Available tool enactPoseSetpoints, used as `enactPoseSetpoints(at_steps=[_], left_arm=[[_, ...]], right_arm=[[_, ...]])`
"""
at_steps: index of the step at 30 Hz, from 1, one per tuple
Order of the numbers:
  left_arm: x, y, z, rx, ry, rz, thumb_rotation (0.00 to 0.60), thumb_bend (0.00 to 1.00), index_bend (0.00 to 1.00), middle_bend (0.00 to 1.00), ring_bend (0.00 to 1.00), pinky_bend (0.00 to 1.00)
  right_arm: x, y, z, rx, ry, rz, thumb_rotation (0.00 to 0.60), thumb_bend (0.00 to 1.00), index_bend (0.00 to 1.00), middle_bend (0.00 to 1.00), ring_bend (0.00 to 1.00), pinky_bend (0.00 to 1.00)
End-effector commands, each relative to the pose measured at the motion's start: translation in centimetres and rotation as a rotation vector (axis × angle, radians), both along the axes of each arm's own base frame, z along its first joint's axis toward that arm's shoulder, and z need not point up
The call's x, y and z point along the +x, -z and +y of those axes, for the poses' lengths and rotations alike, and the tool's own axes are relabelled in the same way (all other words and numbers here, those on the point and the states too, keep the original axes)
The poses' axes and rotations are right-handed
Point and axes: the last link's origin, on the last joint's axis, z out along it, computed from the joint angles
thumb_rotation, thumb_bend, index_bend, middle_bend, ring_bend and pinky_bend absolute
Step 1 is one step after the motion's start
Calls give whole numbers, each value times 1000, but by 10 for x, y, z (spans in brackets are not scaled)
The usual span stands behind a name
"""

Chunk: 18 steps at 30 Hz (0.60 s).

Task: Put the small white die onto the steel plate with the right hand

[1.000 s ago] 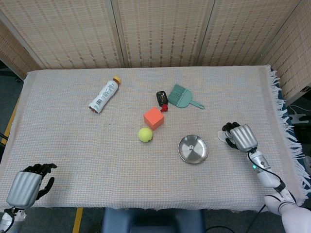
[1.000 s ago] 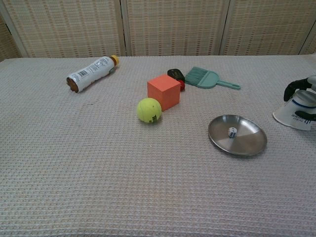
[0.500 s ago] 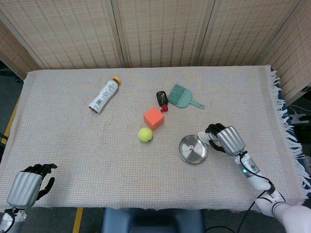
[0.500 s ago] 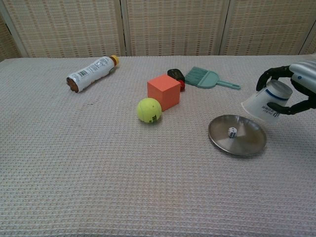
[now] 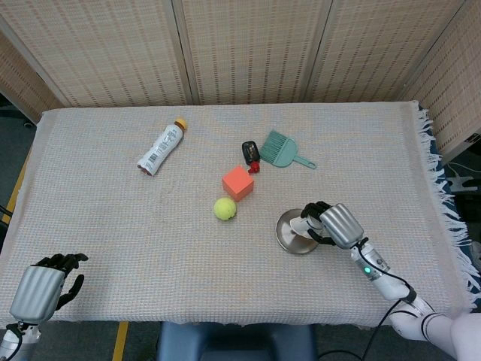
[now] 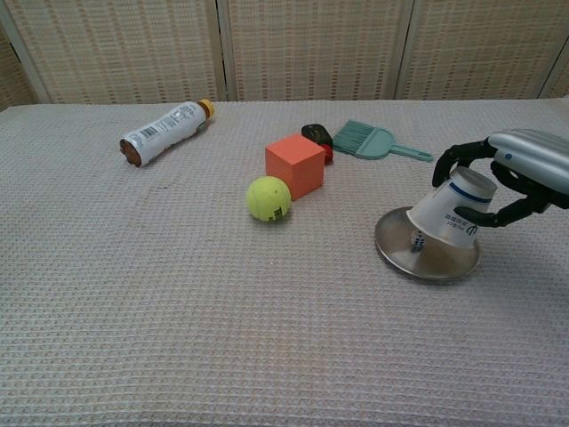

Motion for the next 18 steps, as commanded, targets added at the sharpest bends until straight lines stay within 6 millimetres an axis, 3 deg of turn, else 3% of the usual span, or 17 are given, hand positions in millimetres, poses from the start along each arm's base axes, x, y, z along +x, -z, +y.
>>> enactPoseSetpoints(at_steps=[1, 18], left_arm=[[0, 0, 0, 0, 1, 0, 600, 391, 385, 499, 460, 618], [0, -1, 0, -1, -1, -8, 600, 392, 385, 501, 460, 619]], right_arm=[[-1, 4, 1, 6, 0, 10, 600, 404, 711, 578, 533, 836], [3, 35, -12, -23, -68, 102, 600, 401, 706, 578, 533, 835]])
